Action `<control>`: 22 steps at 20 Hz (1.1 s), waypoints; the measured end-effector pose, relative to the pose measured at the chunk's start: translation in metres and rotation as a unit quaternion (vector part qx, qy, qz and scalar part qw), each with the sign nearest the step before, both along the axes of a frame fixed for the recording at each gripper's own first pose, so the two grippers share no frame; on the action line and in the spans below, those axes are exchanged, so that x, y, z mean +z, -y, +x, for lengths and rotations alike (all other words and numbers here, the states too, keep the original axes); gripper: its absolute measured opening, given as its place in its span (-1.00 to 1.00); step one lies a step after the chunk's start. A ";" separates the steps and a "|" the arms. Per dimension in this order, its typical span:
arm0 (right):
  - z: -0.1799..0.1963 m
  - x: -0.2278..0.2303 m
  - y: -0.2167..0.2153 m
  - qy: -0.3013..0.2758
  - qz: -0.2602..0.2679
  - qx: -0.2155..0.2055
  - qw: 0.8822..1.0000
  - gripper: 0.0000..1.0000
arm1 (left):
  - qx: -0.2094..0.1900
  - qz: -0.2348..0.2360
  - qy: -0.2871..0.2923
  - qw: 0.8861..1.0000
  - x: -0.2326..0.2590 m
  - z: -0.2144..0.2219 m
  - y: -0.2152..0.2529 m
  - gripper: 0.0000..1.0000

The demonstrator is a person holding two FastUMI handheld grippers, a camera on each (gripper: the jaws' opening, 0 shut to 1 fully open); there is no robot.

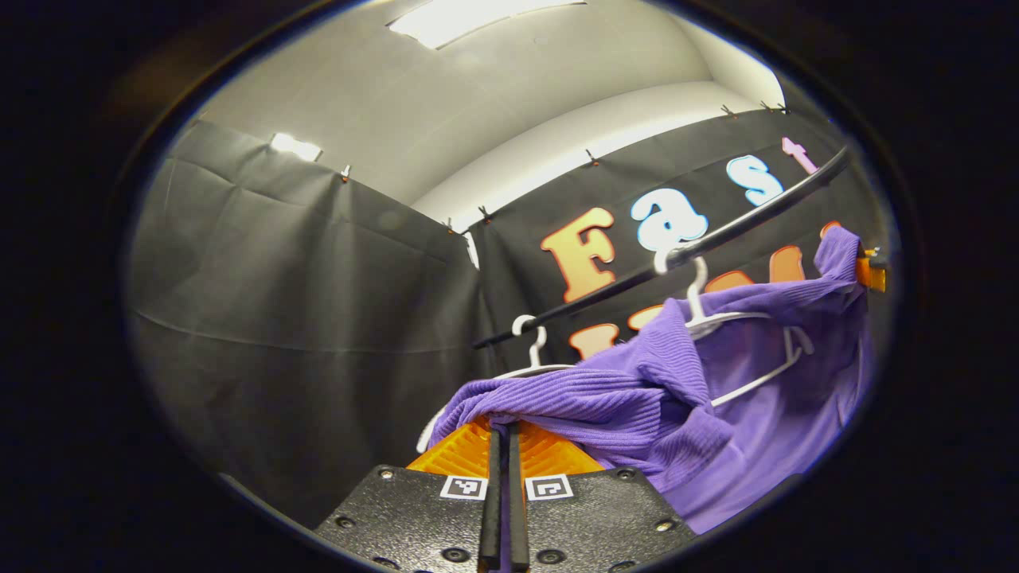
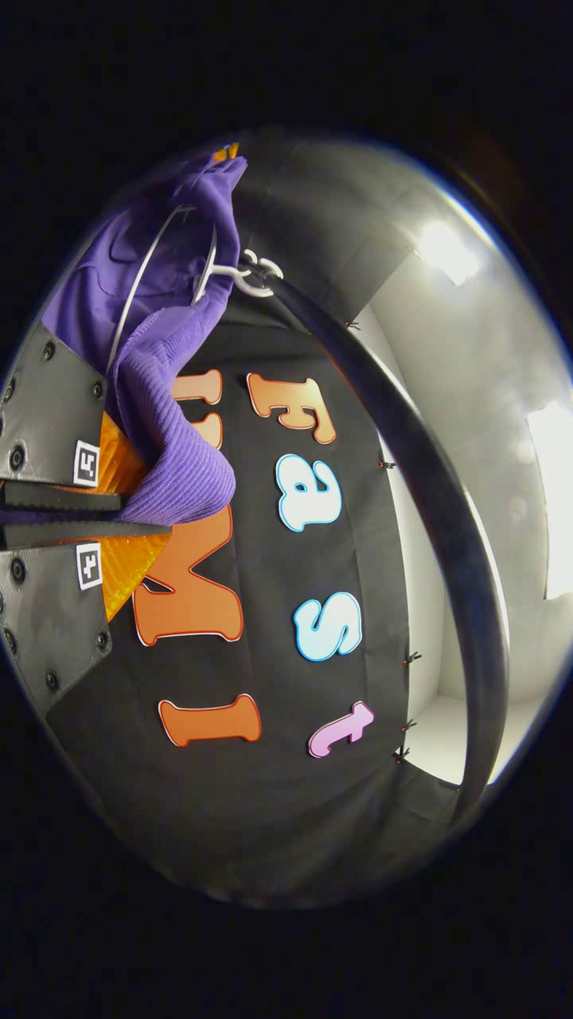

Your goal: Grasp the clothes on the hanger with both hands and then place them into the laundry hamper below.

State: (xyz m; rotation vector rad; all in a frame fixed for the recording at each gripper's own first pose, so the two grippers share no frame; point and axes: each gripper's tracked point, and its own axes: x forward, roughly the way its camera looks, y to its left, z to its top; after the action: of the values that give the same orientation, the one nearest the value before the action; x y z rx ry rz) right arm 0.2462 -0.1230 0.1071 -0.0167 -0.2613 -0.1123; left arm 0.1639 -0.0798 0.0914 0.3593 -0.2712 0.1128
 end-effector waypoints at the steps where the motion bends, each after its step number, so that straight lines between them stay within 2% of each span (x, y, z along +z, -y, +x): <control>1: 0.007 -0.005 0.004 0.002 -0.006 -0.012 1.000 -0.85 | 0.012 -0.012 0.004 1.000 0.003 0.007 -0.010 -0.98; 2: 0.015 0.003 0.009 0.006 -0.012 -0.023 1.000 -0.76 | 0.019 -0.027 0.009 0.999 0.006 0.016 -0.019 -0.92; 5: 0.032 0.007 0.021 0.024 -0.026 -0.057 0.998 -0.76 | 0.045 -0.035 0.013 0.998 0.008 0.037 -0.043 -0.92; 7: 0.039 -0.003 0.020 0.022 -0.019 -0.066 0.997 -0.76 | 0.058 -0.077 -0.009 0.995 -0.008 0.060 -0.057 -0.96; 9: 0.049 -0.024 0.011 0.003 0.017 -0.049 0.999 -0.75 | 0.072 -0.126 -0.029 0.989 -0.027 0.070 -0.070 -0.95; 10: 0.059 -0.041 0.010 -0.013 0.045 -0.030 0.998 -0.84 | 0.078 -0.137 -0.035 0.987 -0.036 0.074 -0.073 -0.91; 11: 0.073 -0.052 0.011 -0.026 0.072 -0.030 0.997 -0.75 | 0.085 -0.138 -0.039 0.986 -0.042 0.078 -0.076 -0.92; 12: 0.078 -0.066 0.021 -0.036 0.088 -0.029 0.995 -0.84 | 0.092 -0.136 -0.042 0.986 -0.047 0.082 -0.079 -0.92; 13: 0.087 -0.075 0.022 -0.041 0.101 -0.024 0.994 -0.75 | 0.093 -0.136 -0.042 0.985 -0.050 0.084 -0.083 -0.92; 14: 0.091 -0.080 0.018 -0.045 0.113 -0.015 0.992 -0.75 | 0.091 -0.140 -0.040 0.985 -0.050 0.086 -0.084 -0.92; 15: 0.099 -0.085 0.014 -0.047 0.120 -0.006 0.992 -0.75 | 0.090 -0.143 -0.039 0.985 -0.050 0.086 -0.086 -0.92; 16: 0.108 -0.088 0.010 -0.052 0.122 0.002 0.991 -0.65 | 0.092 -0.144 -0.037 0.985 -0.048 0.087 -0.088 -0.91; 17: 0.116 -0.092 0.008 -0.058 0.123 0.008 0.991 -0.85 | 0.096 -0.145 -0.033 0.984 -0.045 0.087 -0.090 -0.91; 20: 0.140 -0.091 0.005 -0.067 0.131 0.027 0.989 -0.85 | 0.096 -0.168 -0.022 0.981 -0.030 0.088 -0.093 -0.87; 21: 0.147 -0.094 0.006 -0.074 0.139 0.030 0.987 -0.75 | 0.094 -0.170 -0.017 0.981 -0.026 0.086 -0.096 -0.87; 22: 0.151 -0.097 0.007 -0.084 0.147 0.033 0.985 -0.75 | 0.093 -0.169 -0.016 0.981 -0.023 0.085 -0.097 -0.91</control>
State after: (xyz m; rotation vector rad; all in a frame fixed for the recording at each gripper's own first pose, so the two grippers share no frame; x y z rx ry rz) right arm 0.3970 -0.1305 0.0104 0.2750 -0.0745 -0.0831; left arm 0.2490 0.0174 0.0684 0.0474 -0.1820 0.3327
